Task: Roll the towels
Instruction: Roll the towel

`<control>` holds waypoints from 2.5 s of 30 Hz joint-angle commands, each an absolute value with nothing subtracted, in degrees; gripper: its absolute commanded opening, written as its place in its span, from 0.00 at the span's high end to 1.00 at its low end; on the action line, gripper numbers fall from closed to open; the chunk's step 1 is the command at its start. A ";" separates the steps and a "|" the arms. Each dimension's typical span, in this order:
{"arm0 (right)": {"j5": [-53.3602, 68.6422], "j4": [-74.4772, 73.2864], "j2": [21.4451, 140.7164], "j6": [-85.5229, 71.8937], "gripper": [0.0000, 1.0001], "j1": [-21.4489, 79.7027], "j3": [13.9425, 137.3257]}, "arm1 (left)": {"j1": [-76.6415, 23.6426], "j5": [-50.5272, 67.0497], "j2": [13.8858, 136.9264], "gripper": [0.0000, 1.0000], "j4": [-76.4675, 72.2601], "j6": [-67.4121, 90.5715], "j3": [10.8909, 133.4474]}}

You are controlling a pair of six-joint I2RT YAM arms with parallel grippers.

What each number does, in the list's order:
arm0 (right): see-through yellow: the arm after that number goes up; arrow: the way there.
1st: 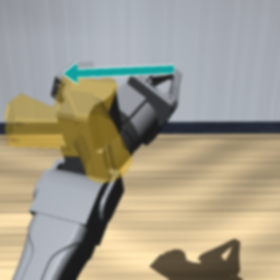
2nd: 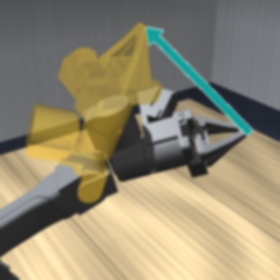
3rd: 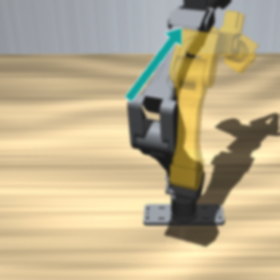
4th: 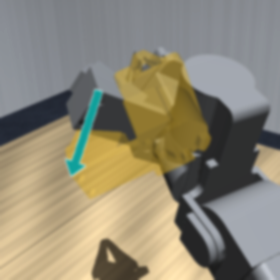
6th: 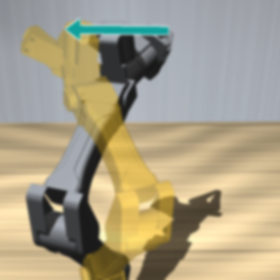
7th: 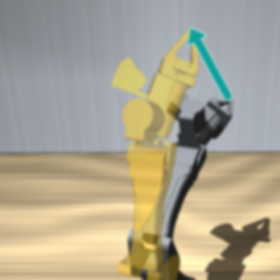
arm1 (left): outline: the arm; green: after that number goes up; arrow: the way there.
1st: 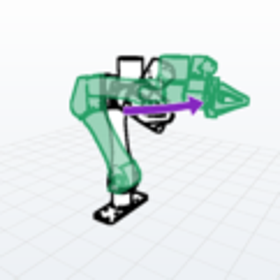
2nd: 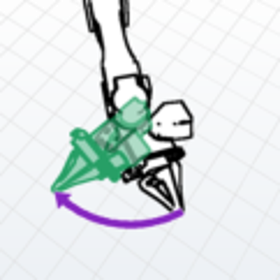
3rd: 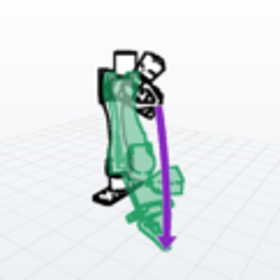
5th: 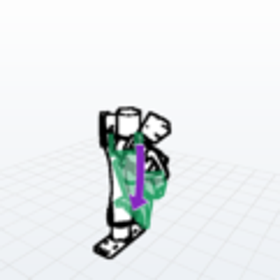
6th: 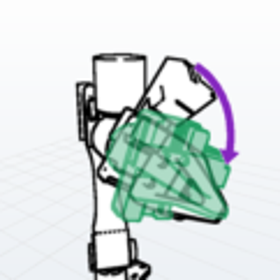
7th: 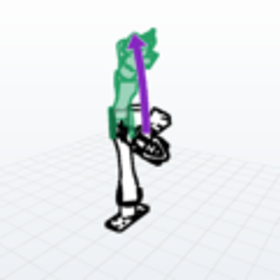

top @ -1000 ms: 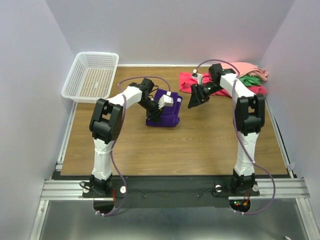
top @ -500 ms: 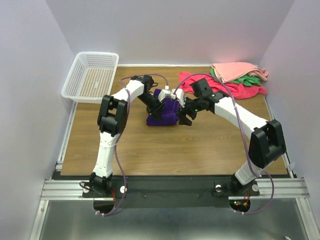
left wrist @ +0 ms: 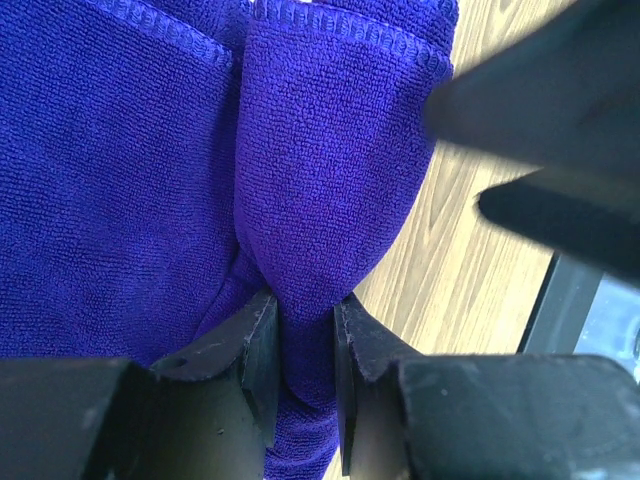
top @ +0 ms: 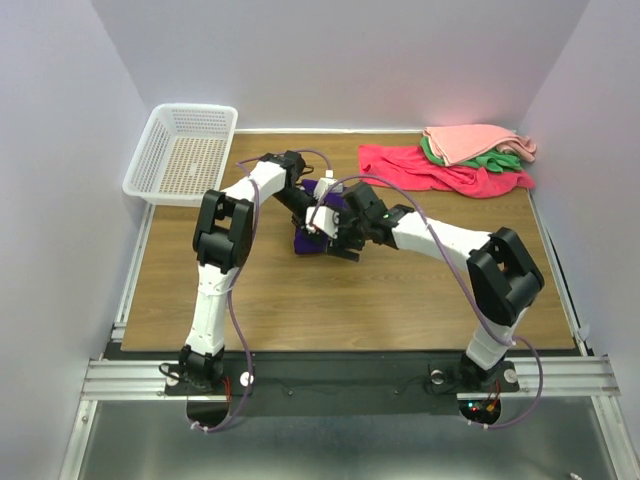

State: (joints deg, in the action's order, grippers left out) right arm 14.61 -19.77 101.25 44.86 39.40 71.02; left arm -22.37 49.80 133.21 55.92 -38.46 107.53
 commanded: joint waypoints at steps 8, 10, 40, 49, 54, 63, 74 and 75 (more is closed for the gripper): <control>8.01 -9.59 106.43 48.43 0.22 41.84 69.61 | -22.94 43.24 139.05 0.87 61.88 -38.76 106.00; 7.30 -8.70 107.31 48.34 0.22 41.92 68.91 | -22.94 42.98 138.78 0.87 61.52 -38.67 105.38; 25.93 -20.03 113.11 42.01 0.99 33.75 75.31 | -5.28 52.03 111.02 0.52 47.22 -33.67 95.02; 27.69 -33.56 118.21 41.75 0.99 33.92 85.68 | -3.69 44.05 80.79 0.26 15.05 -33.57 64.62; 28.81 -45.40 120.84 39.64 0.99 34.37 95.16 | -3.69 41.05 68.31 0.25 5.56 -41.72 49.26; 36.56 -65.55 137.36 33.05 0.99 34.45 117.32 | -9.57 34.47 59.15 0.25 3.43 -64.14 34.98; 42.10 -75.59 149.85 24.09 0.95 34.28 131.66 | -27.49 19.96 66.77 0.23 -4.92 -76.64 34.01; 42.53 -75.59 149.94 23.73 0.95 34.45 131.31 | -28.38 19.69 68.01 0.20 -4.92 -76.90 35.23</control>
State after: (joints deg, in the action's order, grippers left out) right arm 41.67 -69.41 145.53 26.96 33.19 133.08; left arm -25.26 23.83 63.96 -0.84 -73.08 33.01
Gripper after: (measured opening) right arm 0.129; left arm 0.768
